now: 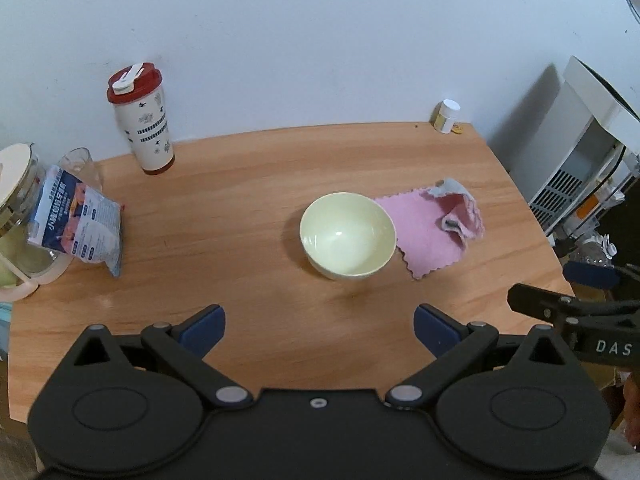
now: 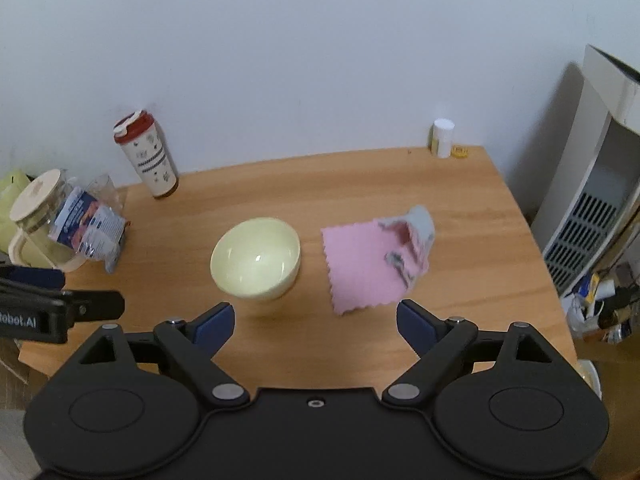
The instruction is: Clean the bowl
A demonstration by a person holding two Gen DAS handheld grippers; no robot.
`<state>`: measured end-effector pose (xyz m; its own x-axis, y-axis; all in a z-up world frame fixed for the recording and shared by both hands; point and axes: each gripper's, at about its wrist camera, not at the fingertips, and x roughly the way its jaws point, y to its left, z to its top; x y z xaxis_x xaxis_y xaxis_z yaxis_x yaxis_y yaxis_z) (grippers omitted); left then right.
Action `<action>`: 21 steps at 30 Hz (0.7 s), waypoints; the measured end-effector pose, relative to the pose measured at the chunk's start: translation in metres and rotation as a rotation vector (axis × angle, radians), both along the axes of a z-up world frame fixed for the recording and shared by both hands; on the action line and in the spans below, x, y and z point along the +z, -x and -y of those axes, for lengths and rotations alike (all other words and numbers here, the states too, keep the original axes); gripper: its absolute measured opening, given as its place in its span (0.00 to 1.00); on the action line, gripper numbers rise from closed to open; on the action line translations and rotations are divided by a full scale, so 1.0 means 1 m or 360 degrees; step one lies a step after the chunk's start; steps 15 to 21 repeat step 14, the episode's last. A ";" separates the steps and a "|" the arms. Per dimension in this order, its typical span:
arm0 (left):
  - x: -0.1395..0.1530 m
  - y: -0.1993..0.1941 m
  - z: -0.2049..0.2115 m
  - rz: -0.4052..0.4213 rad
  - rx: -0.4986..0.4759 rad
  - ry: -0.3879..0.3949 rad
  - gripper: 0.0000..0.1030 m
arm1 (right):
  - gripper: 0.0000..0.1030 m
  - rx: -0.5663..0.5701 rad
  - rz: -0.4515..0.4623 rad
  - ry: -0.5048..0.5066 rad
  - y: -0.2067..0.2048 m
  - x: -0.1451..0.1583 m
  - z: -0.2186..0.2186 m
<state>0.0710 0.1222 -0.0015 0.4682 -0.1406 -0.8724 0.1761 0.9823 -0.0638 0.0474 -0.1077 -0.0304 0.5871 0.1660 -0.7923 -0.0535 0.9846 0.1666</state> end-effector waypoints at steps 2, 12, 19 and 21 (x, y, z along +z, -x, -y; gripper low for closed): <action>-0.001 0.000 -0.003 -0.0007 0.0012 -0.0008 0.99 | 0.89 -0.0037 -0.0008 -0.0022 0.003 -0.001 0.001; 0.001 0.003 -0.009 0.0017 0.0001 -0.0008 0.99 | 0.89 -0.0076 -0.0047 -0.0043 0.008 -0.005 -0.001; 0.000 0.001 -0.008 0.0004 -0.0005 -0.0018 0.99 | 0.89 -0.0070 -0.0033 -0.0028 0.009 -0.003 -0.002; 0.000 0.001 -0.008 0.0004 -0.0005 -0.0018 0.99 | 0.89 -0.0070 -0.0033 -0.0028 0.009 -0.003 -0.002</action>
